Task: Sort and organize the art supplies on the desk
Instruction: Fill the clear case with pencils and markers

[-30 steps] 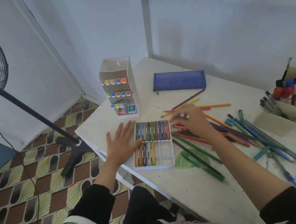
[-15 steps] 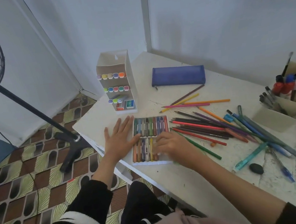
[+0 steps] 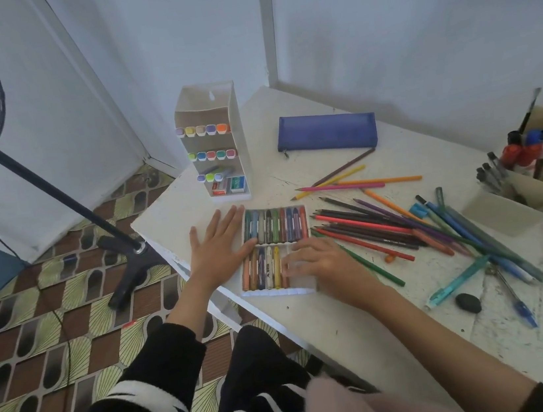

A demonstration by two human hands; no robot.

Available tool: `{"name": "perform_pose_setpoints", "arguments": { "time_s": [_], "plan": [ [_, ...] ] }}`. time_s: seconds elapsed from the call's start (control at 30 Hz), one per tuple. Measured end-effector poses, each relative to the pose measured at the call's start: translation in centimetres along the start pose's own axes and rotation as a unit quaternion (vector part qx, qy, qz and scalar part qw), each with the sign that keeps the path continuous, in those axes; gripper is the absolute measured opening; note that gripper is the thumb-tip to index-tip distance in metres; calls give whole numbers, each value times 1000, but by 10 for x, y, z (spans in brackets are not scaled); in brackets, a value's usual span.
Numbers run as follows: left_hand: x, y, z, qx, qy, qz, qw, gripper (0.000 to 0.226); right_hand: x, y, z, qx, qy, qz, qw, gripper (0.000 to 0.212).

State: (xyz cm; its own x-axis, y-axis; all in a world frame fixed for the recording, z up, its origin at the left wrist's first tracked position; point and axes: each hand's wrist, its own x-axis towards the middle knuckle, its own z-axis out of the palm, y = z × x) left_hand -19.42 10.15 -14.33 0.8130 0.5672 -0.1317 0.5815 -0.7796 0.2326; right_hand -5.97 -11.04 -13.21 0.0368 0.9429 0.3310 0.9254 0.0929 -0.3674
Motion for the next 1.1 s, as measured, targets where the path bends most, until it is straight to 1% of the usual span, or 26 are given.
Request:
{"name": "perform_pose_setpoints", "arguments": {
  "time_s": [0.07, 0.17, 0.2, 0.3, 0.37, 0.53, 0.63, 0.77, 0.87, 0.97, 1.1],
  "plan": [
    [0, 0, 0, 1, -2, 0, 1000, 75, -2, 9, -15, -2, 6, 49, 999, 45],
    [0, -1, 0, -3, -1, 1, 1000, 75, -12, 29, -47, -46, 3, 115, 992, 21],
    [0, -1, 0, -4, -2, 2, 1000, 75, -19, 36, -58, -53, -4, 136, 989, 17],
    [0, 0, 0, 1, -2, 2, 1000, 74, -40, 51, -82, -81, -53, 207, 974, 16],
    [0, 0, 0, 1, -1, 4, 1000, 74, -54, 58, -88, -97, -70, 232, 965, 18],
    [-2, 1, -1, -1, 4, 4, 1000, 75, -77, 65, -89, -129, -51, 224, 965, 25],
    [-2, 1, -2, -2, -1, 2, 1000, 75, -79, 65, -82, -136, -23, 219, 966, 23],
    [-2, 1, -2, -1, -2, 1, 1000, 76, -74, 65, -74, -113, 37, 193, 974, 21],
    [-1, 1, -2, 1, -2, 1, 1000, 77, -61, 62, -68, -63, 73, 178, 979, 17],
    [-1, 2, -3, 3, -4, -2, 1000, 76, -39, 50, -58, -4, 55, 162, 985, 13],
    [-2, 1, -2, 3, -2, -3, 1000, 78, -1, 23, -37, -4, 3, 122, 992, 13]
  ]
}}
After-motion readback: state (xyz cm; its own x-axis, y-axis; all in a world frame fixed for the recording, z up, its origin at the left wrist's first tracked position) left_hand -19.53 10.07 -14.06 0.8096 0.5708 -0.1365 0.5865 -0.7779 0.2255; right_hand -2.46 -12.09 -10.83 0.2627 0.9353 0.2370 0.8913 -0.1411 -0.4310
